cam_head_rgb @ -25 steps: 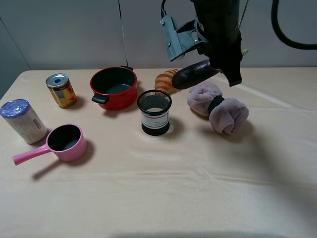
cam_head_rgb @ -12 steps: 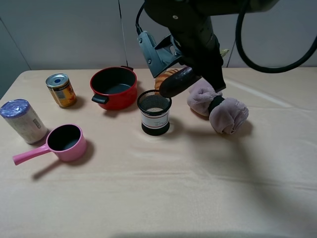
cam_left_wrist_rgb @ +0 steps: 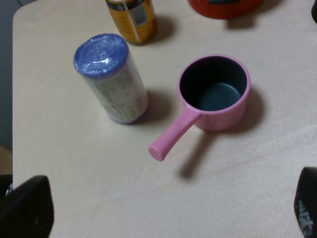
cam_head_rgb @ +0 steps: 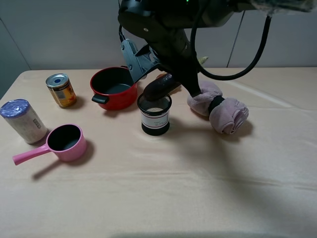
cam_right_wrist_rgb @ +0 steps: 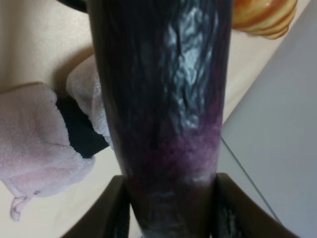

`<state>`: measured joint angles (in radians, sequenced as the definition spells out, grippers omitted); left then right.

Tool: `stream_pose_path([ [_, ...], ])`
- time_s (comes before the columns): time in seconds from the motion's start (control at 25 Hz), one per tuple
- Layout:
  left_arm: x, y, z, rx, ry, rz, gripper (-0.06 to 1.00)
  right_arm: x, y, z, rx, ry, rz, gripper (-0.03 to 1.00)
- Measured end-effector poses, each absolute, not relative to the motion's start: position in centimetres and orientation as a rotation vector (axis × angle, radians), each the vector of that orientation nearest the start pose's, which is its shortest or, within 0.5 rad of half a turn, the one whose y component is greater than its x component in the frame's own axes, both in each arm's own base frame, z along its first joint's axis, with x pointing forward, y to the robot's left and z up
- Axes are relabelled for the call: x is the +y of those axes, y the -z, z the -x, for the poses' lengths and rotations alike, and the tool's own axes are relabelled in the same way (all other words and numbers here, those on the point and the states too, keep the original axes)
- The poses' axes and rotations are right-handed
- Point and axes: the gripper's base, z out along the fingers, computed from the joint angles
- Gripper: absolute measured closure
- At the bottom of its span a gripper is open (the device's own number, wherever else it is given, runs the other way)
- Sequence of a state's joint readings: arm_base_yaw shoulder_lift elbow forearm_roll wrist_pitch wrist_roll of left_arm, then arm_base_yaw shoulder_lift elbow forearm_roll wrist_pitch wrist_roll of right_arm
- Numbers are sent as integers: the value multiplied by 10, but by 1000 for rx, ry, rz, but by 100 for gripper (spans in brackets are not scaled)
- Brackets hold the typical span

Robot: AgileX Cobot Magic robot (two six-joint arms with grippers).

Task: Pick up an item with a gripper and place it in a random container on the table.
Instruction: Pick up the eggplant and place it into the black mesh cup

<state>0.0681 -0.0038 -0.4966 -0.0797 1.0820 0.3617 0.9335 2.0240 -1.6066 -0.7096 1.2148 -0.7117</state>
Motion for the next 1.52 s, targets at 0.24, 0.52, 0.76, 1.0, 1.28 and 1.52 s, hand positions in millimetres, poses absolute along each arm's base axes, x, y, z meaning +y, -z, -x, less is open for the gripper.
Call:
stream_pose_path([
  [0.24, -7, -275, 6, 2044, -169, -307, -4, 300, -219, -291, 1686, 992, 2358, 70],
  [0.52, -7, -275, 6, 2044, -169, -307, -4, 302, -207, -293, 1694, 994, 2388, 70],
  [0.76, -7, -275, 6, 2044, -169, -307, -4, 303, -201, -293, 1704, 985, 2401, 70],
  [1.0, -7, -275, 6, 2044, -169, -307, -4, 303, -201, -293, 1737, 980, 2368, 70],
  [1.28, -7, -275, 6, 2044, -169, -307, -4, 304, -200, -293, 1776, 970, 2318, 70],
  [1.52, -7, -275, 6, 2044, -169, -307, -4, 304, -200, -293, 1779, 970, 2315, 70],
])
